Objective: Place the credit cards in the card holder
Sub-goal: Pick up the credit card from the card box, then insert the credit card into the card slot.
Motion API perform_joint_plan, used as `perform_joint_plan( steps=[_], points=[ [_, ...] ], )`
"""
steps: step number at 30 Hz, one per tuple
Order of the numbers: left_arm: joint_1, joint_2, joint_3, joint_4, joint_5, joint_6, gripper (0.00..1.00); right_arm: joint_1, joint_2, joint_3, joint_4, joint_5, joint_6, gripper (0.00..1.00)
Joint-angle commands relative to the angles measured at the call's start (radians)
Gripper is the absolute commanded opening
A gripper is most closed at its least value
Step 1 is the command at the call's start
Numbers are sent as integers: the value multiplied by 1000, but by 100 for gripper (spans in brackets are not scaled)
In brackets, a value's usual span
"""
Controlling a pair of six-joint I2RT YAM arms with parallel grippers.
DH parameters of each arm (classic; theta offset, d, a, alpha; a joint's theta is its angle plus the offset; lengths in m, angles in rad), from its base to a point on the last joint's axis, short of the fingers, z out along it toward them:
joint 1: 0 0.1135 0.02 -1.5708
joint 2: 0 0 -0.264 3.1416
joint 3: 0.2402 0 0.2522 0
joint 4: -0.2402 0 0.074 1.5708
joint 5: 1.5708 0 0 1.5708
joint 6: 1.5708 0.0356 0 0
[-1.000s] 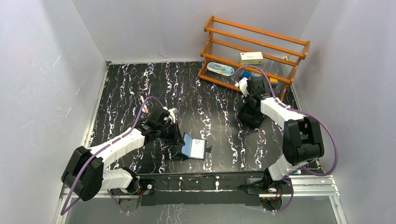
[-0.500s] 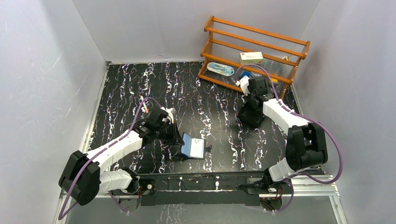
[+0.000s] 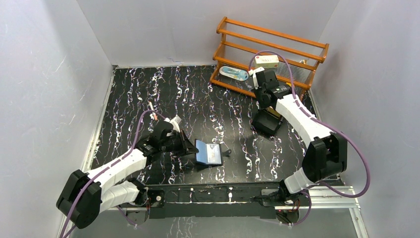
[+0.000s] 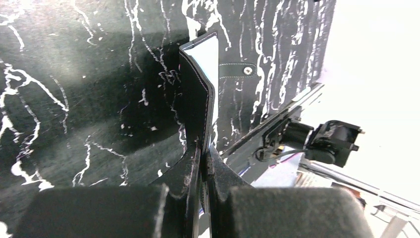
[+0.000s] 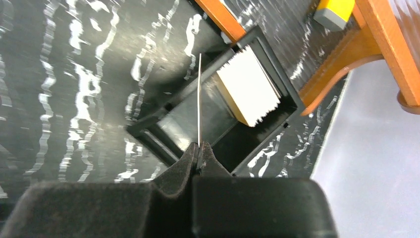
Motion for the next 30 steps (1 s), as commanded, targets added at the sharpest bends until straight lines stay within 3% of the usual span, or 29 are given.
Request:
perform_joint_plan(
  steps=[1, 7, 11, 20, 30],
  points=[
    [2, -20, -53, 218, 28, -130, 0, 36, -67, 104, -110, -112, 249, 0],
    [7, 38, -110, 268, 0, -138, 0, 77, -210, 16, 9, -368, 471, 0],
    [7, 56, -112, 215, -27, -105, 0, 98, -265, -73, 95, -531, 633, 0],
    [6, 39, -94, 50, -106, -22, 3, 174, -299, -436, 539, -833, 1106, 0],
    [7, 78, -89, -37, -162, 48, 0, 305, -159, -510, 650, -791, 1111, 0]
  ],
)
